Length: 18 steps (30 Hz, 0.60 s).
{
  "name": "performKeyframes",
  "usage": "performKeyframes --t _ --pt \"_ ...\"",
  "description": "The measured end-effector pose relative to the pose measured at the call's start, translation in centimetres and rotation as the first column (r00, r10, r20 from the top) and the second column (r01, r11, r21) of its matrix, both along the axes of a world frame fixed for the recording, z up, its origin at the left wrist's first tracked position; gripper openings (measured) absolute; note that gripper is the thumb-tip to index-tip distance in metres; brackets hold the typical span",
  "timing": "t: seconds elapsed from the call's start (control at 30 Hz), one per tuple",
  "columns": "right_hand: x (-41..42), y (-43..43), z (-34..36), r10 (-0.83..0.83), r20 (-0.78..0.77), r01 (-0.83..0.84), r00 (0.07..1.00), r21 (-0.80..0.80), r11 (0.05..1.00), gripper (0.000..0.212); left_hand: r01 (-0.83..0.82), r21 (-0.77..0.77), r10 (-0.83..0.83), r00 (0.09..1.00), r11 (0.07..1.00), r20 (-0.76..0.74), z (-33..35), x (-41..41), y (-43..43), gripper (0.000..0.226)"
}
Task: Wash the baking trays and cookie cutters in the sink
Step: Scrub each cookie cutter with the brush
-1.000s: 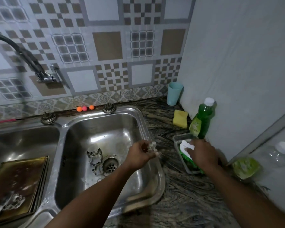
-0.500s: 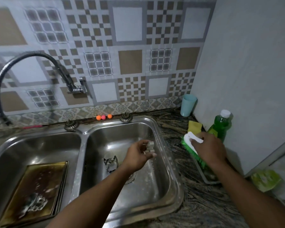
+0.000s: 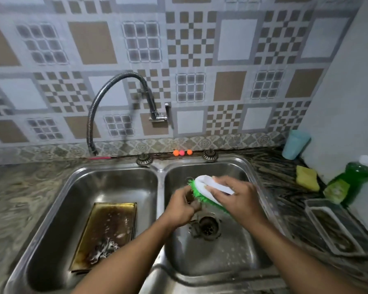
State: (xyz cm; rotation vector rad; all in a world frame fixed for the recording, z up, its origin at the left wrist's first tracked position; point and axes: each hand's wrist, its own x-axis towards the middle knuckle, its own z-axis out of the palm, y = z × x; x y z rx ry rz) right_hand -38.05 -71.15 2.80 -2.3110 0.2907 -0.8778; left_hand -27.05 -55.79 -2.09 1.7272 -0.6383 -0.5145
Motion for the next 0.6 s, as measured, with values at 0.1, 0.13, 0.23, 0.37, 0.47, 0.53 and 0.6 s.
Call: performKeyframes --t 0.1,0.13,0.23,0.37,0.47,0.53,0.6 --pt "0.5 0.8 -1.3 -0.048 -0.011 0.048 0.999 0.046 0.998 0.036 -0.022 -0.018 0.021 0.999 1.0 -0.05 -0.3 1.9 2.7 0.041" --pt "0.7 0.7 -1.6 -0.1 -0.004 0.1 0.995 0.09 0.991 0.034 -0.038 -0.04 0.034 0.995 0.998 -0.098 -0.3 2.3 3.7 0.042" --pt "2.9 3.1 -1.3 -0.087 0.014 0.08 0.996 0.261 0.962 0.02 -0.03 -0.117 0.01 0.985 0.993 -0.174 0.1 3.8 5.2 0.043" --pt "4.7 5.9 -1.8 -0.023 0.018 0.016 1.0 0.319 0.947 0.016 -0.033 -0.215 -0.026 0.964 0.976 -0.266 0.5 4.9 6.8 0.045" --pt "5.5 5.8 -1.7 -0.081 0.057 0.047 0.995 0.441 0.896 0.012 -0.095 -0.277 -0.022 0.921 0.956 -0.39 0.3 5.5 8.4 0.046" --pt "6.4 7.5 -1.4 -0.008 0.061 -0.024 0.998 0.503 0.864 0.01 -0.124 -0.341 -0.046 0.892 0.932 -0.449 0.8 6.1 8.8 0.048" --pt "6.6 8.7 -2.4 0.053 0.034 -0.063 0.998 0.541 0.839 0.01 -0.137 -0.383 -0.072 0.872 0.914 -0.485 1.4 6.5 9.3 0.05"
